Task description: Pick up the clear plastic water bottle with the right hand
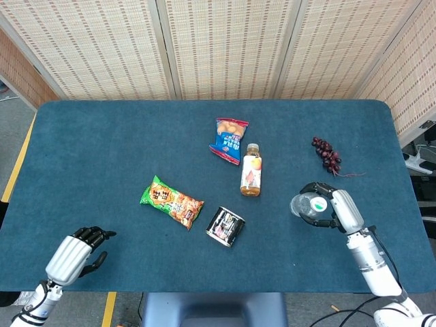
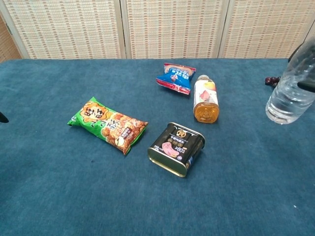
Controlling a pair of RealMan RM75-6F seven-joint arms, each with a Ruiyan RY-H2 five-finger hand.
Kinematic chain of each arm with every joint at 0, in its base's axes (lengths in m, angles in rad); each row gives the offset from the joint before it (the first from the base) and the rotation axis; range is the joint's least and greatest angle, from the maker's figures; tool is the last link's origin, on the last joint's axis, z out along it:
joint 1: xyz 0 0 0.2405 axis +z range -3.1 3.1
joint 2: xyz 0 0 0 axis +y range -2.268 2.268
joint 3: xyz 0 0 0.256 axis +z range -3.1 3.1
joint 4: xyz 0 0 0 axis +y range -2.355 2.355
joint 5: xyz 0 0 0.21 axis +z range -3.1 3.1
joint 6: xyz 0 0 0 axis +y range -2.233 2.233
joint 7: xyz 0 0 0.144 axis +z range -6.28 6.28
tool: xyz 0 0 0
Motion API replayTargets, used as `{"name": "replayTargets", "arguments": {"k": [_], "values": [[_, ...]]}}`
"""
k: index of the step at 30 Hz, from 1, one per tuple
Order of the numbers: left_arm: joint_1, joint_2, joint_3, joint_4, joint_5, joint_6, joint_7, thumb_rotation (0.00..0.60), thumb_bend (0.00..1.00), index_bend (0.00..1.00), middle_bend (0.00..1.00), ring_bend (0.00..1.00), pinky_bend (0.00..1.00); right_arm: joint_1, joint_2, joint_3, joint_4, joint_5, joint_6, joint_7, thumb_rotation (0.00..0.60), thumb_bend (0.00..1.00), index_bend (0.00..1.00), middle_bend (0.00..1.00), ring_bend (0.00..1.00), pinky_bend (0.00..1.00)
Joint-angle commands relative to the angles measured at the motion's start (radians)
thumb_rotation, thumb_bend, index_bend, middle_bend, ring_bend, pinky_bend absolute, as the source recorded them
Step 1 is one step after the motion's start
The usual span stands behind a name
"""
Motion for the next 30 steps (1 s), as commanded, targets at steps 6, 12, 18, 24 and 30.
{"name": "replayTargets", "arguments": {"k": [6,12,18,24,30], "values": [[-0.001,0.0,0.0,0.0,-0.001,-0.003,0.002,0.6,0.42,0.27,0.39,0.3,0.39,0.053,-0.095,-0.013,0.228,0.057,-0.198,0.301,0.6,0.49,0.76,0.72,0.61,0.6],[-0.001,0.002,-0.001,0.002,-0.004,-0.002,-0.008,0.6,0.42,0.27,0.39,0.3,0.39,0.07,-0.118,-0.048,0.313,-0.002,-0.212,0.401,0.6,0.48,0.47,0.47,0.31,0.41],[-0.001,0.002,-0.001,0.002,-0.003,-0.001,-0.007,0.6,0.42,0.27,0.39,0.3,0.39,0.078,-0.114,-0.078,0.358,-0.048,-0.199,0.463,0.6,0.29,0.13,0.16,0.02,0.17],[-0.001,0.001,0.0,0.002,0.0,0.0,-0.002,0.6,0.43,0.27,0.39,0.3,0.39,0.074,-0.054,-0.11,0.351,-0.088,-0.166,0.485,0.6,0.16,0.0,0.0,0.0,0.16],[-0.001,0.0,-0.002,0.005,-0.008,-0.006,-0.004,0.6,0.42,0.27,0.39,0.3,0.39,0.046,0.069,-0.132,0.264,-0.129,-0.069,0.442,0.6,0.09,0.0,0.0,0.0,0.15]]}}
